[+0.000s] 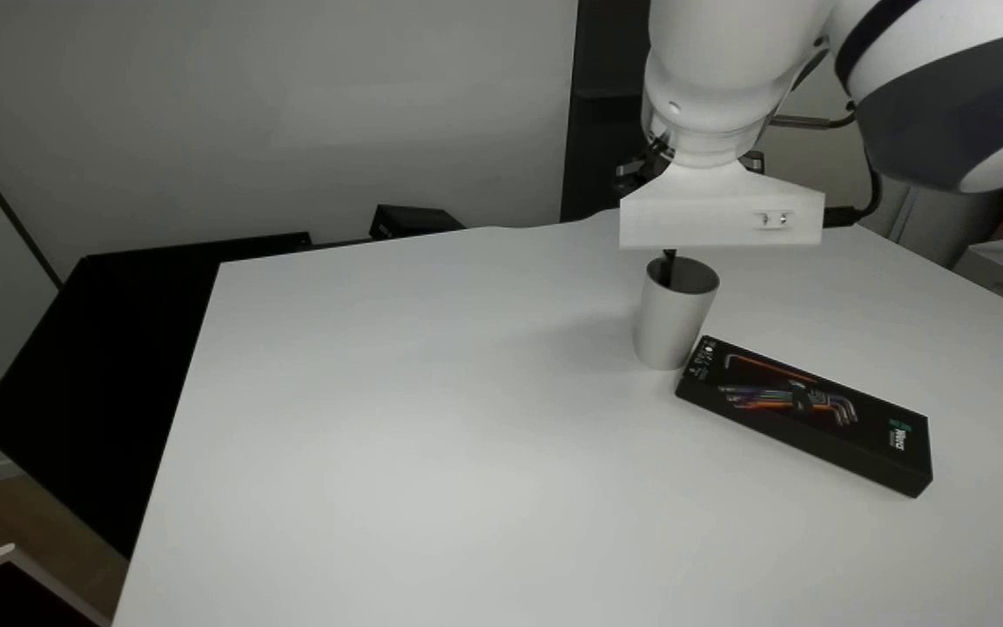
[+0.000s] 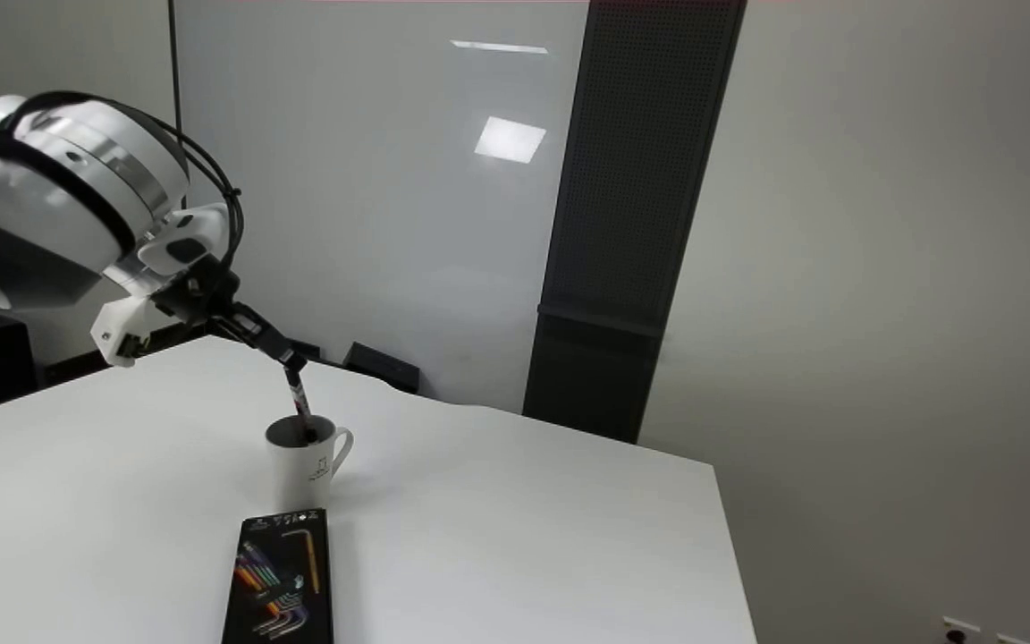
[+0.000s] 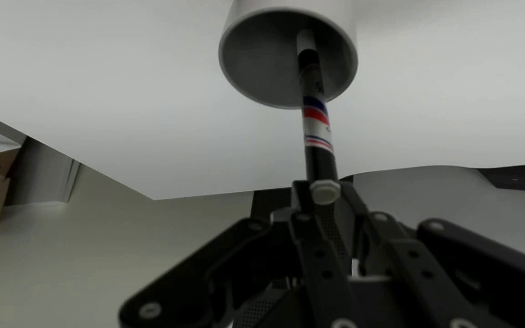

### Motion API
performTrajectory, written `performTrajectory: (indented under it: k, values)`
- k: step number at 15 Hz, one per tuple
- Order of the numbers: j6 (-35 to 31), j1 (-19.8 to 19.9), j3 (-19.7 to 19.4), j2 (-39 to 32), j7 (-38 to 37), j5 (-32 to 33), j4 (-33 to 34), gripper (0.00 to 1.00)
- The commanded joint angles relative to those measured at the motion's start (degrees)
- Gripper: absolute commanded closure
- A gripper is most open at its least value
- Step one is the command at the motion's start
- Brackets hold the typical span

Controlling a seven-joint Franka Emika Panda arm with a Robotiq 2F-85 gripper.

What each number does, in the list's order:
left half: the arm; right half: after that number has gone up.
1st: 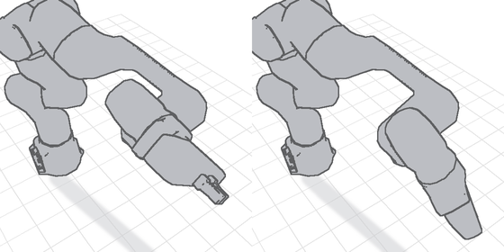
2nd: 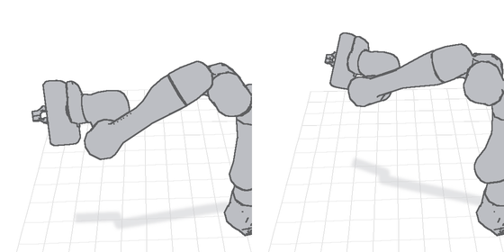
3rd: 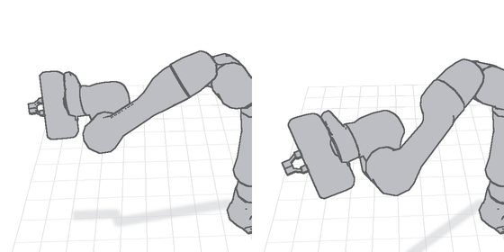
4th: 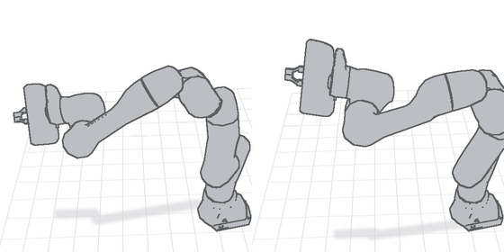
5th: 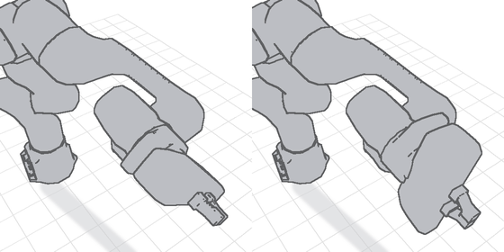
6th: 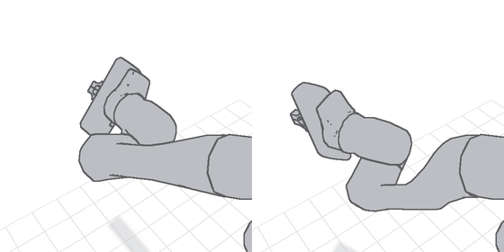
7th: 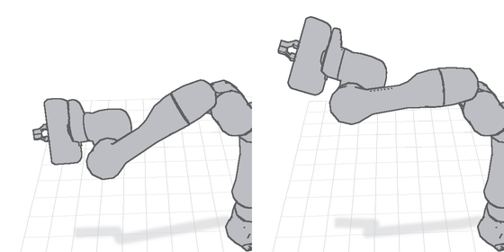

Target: Put the marker in the mug on the table

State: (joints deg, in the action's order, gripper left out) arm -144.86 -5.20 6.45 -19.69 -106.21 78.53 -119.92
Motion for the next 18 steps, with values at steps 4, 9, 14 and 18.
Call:
performTrajectory:
  k: [4,9,14,18]
  values:
    - [3.4,-1.8,-0.1,5.1,3.4,-2.0,0.5,0.93]
    - [4.0,-3.0,1.1,8.1,7.8,-4.4,0.8,0.93]
    - [2.9,-4.2,2.4,9.9,13.5,-8.8,0.9,0.93]
    - [-1.0,-4.4,3.4,7.9,21.7,-17.6,0.9,0.93]
